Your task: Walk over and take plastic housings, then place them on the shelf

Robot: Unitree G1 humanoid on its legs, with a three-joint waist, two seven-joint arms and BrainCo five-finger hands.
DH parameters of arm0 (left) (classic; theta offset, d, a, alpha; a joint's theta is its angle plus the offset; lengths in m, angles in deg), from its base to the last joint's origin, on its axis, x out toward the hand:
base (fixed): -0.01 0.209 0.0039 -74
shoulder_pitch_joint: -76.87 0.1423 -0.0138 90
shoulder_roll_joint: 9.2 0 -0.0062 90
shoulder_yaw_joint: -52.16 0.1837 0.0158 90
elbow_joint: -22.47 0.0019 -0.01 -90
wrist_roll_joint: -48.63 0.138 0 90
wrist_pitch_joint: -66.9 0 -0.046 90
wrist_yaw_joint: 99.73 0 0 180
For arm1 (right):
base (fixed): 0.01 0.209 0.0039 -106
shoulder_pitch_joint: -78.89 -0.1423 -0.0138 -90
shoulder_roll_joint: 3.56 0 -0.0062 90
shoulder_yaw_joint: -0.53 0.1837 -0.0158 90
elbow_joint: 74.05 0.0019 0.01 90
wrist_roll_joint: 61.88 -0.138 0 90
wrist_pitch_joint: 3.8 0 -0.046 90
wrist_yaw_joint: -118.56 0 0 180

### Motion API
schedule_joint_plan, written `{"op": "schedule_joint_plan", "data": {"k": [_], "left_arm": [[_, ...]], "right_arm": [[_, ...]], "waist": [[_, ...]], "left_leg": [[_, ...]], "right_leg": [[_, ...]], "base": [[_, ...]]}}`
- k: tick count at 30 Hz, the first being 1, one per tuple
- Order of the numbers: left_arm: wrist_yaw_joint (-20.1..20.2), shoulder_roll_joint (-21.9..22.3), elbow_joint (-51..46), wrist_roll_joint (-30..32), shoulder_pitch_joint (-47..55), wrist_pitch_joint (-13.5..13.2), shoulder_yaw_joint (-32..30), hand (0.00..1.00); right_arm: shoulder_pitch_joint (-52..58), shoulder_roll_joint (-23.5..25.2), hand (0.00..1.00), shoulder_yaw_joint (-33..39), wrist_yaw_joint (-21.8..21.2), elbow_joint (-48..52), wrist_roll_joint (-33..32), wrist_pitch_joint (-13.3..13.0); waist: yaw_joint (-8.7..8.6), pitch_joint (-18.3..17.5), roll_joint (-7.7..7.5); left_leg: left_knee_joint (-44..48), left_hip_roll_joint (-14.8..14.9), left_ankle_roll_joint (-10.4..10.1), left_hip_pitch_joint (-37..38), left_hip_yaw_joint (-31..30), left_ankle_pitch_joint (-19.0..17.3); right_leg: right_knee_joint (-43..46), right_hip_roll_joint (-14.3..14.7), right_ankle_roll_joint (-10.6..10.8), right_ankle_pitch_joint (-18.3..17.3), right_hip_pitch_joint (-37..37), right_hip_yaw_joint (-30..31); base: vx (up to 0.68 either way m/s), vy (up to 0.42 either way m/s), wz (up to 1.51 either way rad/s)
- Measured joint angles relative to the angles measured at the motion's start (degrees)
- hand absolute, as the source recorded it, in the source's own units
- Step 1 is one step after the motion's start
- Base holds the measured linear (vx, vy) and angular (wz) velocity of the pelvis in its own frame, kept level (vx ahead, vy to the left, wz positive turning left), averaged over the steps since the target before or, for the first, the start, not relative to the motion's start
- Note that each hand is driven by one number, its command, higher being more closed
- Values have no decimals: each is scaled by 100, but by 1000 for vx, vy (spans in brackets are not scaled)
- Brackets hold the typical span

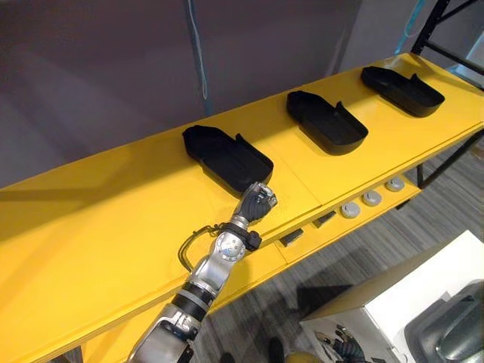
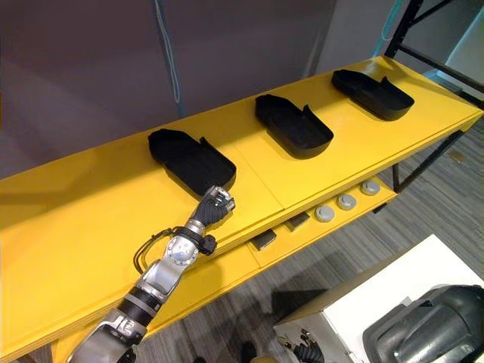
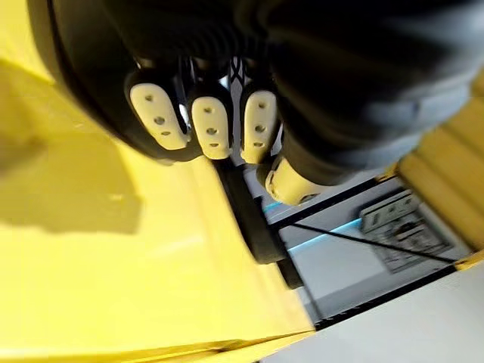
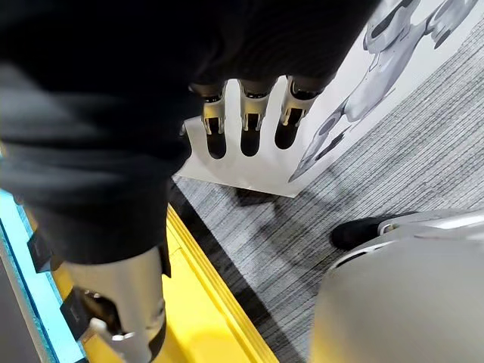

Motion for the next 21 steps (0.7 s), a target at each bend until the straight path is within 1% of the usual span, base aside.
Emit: {"op": "schedule_joint_plan", "data": {"k": [2,6,9,13,18,21], "left_arm": [[-35,-23,115,1,-99,25,-21,100],[-92,-58,328,116,-136,100,-446,100],[-190,-140,401,120,-267,158,-516,100],[-224,-167,577,125,-506,218,-872,100],[-349,-170,577,249,-545,271,-1127,100],[-425,-199,577,333,-547,290,-1128,100]], "right_arm": [[-27,-1,0,0,1,2,0,-1],[-30,-4,0,3,18,7,0,-7],[-26,-1,0,2,51,8,0,-10],[-29,0,0,3,69,17,-1,-29],[-28,1,0,3,72,15,-1,-30],[-28,0,0,2,73,15,-1,-30]], "waist": [[11,92,-18],[-37,234,-34],[-56,293,-54],[-85,392,-64],[-113,414,-64],[-111,421,-64]], "left_leg": [[0,0,3,3,30,2],[0,-10,3,-4,112,2],[0,-12,4,-11,110,2],[0,-12,3,-13,111,2],[0,-12,3,-31,111,2],[0,-11,3,-28,111,2]], "right_leg": [[-1,1,0,18,-6,55],[-8,-3,5,50,-40,118],[-8,-6,5,51,-46,117],[-18,-6,5,51,-45,116],[-53,-4,6,52,-43,116],[-58,-4,6,52,-35,116]], "base": [[-35,8,-11],[-44,10,-9],[-25,1,0],[0,0,0],[0,0,0],[0,0,0]]}}
